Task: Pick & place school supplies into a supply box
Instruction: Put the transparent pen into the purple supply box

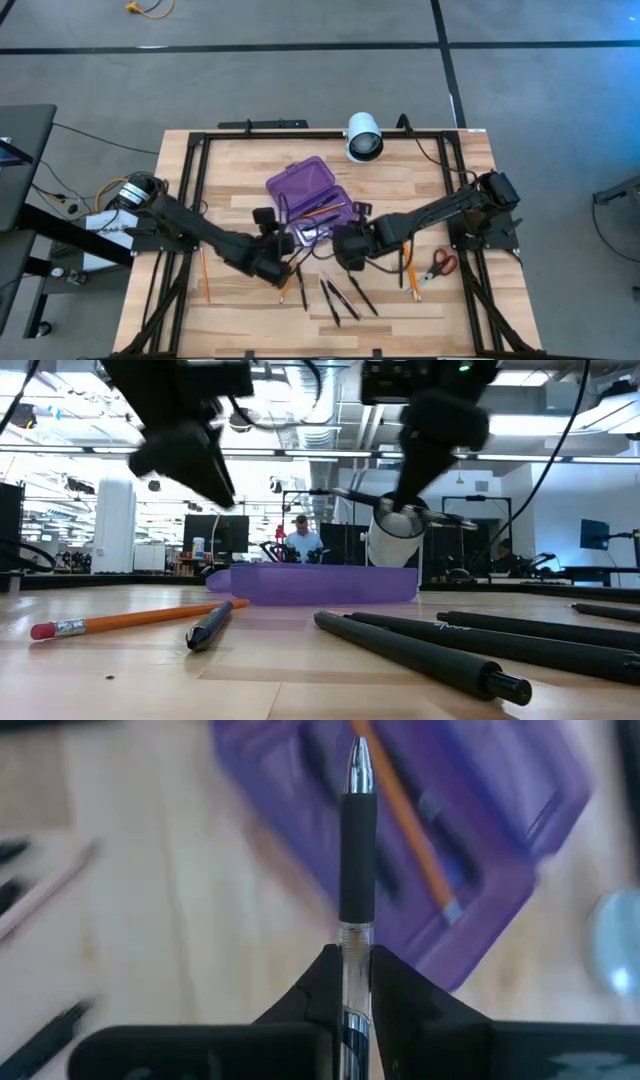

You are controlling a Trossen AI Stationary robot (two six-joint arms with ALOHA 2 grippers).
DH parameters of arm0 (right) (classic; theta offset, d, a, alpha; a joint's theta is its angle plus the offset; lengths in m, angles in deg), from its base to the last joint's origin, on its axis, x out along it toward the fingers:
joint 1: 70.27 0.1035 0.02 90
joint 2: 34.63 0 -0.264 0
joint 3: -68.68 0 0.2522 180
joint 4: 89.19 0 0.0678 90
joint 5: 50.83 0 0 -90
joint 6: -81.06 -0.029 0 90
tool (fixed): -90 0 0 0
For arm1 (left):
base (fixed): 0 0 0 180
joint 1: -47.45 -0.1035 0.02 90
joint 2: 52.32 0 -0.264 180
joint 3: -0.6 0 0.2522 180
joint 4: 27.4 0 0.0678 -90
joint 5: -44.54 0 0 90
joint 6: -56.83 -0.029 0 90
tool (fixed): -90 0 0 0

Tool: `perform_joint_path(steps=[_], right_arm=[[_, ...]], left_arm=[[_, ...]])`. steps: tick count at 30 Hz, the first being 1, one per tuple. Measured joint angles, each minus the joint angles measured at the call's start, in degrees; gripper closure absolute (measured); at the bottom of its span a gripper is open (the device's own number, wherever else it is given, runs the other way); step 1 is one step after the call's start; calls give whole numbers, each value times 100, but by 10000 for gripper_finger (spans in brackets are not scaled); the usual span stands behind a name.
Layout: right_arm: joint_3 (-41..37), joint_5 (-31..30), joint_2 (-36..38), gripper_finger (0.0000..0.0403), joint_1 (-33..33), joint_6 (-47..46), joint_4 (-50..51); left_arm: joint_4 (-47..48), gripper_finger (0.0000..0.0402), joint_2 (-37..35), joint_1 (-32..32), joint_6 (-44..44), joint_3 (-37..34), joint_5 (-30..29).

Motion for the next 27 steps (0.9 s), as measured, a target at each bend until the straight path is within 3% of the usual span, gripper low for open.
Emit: perform_joint_path(steps=[7,15,27], right_arm=[[0,31,0,386,-702,1482,-1075],[0,494,0,385,-1326,2171,-1658],[4,978,-476,372,-1458,2635,-2080]], left_arm=[[588,263,-206,795,1222,0,-351],[1257,263,-208,1598,2764,0,-485],[1300,263,-208,2214,3482,0,-734]])
